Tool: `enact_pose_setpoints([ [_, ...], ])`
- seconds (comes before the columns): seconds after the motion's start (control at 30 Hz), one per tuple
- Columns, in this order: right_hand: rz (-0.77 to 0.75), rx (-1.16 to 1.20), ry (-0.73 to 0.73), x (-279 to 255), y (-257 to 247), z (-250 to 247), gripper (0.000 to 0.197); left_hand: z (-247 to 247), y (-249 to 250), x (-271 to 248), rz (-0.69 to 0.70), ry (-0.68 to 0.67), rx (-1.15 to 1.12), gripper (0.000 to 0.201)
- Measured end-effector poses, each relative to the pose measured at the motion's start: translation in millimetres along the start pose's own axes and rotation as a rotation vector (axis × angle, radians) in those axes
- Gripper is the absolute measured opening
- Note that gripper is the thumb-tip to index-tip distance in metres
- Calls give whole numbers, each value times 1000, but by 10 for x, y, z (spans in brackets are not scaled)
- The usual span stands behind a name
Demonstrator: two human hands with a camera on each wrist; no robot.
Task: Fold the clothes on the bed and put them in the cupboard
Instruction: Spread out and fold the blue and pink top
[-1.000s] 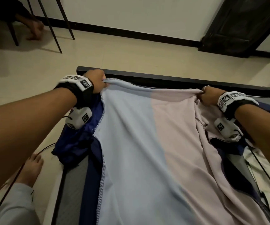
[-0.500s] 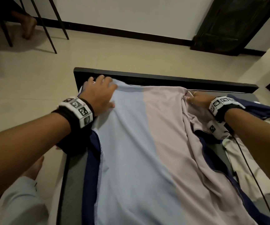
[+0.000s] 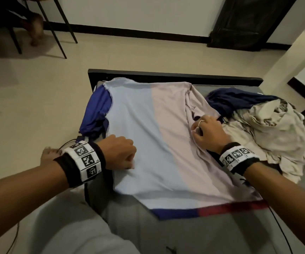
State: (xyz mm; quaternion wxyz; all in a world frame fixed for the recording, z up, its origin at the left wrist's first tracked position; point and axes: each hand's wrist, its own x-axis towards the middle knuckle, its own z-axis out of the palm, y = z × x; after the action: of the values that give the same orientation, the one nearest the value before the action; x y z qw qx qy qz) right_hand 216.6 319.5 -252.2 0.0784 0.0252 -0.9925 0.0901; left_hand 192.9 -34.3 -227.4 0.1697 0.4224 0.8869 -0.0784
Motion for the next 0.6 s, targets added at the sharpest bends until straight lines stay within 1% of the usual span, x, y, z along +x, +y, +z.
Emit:
enact_pose_setpoints([
  [0.03, 11, 9, -97, -116, 2, -32, 8, -4, 76, -50, 8, 1, 21, 36],
  [0.1, 66, 72, -292, -372, 6, -112, 11, -30, 257, -167, 41, 0, 60, 43],
  [0.13, 94, 91, -348, -472, 5, -152, 12, -55, 339, -217, 62, -22, 68, 46],
  [0.17, 108, 112, -362, -591, 14, -194, 14, -75, 448, -283, 75, -62, 48, 48],
  [0.23, 138, 175, -341, -747, 29, -282, 19, -91, 627, -359, 69, -185, -28, 50],
  [0.27, 157, 210, -346, -832, 17, -345, 26, -81, 731, -387, 69, -229, -40, 50],
  [0.3, 168, 225, -373, -892, -1, -397, 34, -69, 816, -396, 82, -242, -39, 49],
  [0.33, 162, 216, -410, -970, -26, -442, 43, -33, 912, -403, 97, -234, -36, 50],
  [0.37, 148, 188, -451, -1025, -48, -467, 50, 10, 989, -383, 106, -213, -41, 56],
  [0.47, 125, 161, -582, -1236, -112, -483, 66, 137, 1166, -303, 81, -128, -20, 83],
  [0.5, 121, 170, -620, -1318, -110, -484, 71, 162, 1210, -284, 58, -105, 7, 87],
  [0.53, 109, 177, -650, -1383, -106, -469, 78, 177, 1236, -270, 32, -94, 24, 87],
  [0.57, 93, 171, -677, -1437, -95, -447, 87, 169, 1252, -264, 11, -86, 27, 81],
  [0.6, 80, 151, -705, -1507, -90, -430, 96, 162, 1269, -262, 0, -74, 27, 68],
])
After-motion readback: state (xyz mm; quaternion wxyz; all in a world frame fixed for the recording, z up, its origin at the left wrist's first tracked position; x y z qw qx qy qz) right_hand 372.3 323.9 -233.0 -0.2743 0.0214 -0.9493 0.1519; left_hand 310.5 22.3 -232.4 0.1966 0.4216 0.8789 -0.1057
